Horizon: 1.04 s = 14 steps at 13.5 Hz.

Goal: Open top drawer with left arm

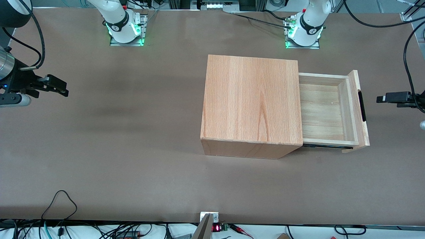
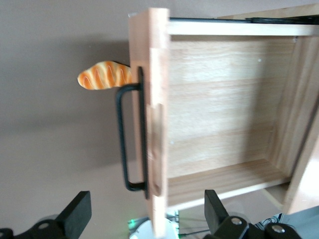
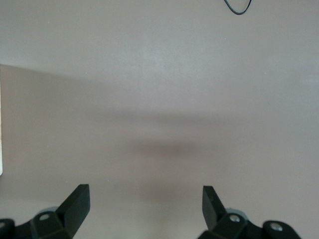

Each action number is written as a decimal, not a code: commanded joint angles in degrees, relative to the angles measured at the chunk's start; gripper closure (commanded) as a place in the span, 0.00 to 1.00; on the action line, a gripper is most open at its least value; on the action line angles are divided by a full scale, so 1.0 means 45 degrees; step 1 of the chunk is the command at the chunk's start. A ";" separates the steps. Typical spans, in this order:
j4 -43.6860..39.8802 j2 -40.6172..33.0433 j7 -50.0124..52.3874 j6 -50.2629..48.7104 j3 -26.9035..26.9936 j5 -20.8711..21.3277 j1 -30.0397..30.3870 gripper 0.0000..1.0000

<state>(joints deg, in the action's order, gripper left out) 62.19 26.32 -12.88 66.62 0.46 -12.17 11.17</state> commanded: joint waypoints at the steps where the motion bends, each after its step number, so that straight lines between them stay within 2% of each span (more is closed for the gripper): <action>1: -0.0071 -0.0340 0.1044 -0.0583 -0.0025 0.0535 -0.0800 0.00; 4: -0.0070 -0.0692 0.1805 -0.0643 -0.0025 0.1179 -0.1796 0.00; 7: 0.0085 -0.1005 0.2528 -0.1031 0.0014 0.1298 -0.2267 0.00; 11: 0.2403 -0.2351 0.2765 -0.0256 -0.0005 0.1629 -0.2755 0.00; 13: 0.3870 -0.3209 0.2667 0.1556 0.0014 0.1590 -0.2659 0.00; 14: 0.3933 -0.3309 0.2745 0.1873 0.0014 0.1649 -0.2659 0.00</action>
<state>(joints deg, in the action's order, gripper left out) 72.91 16.70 -0.81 70.22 0.19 -6.65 -0.40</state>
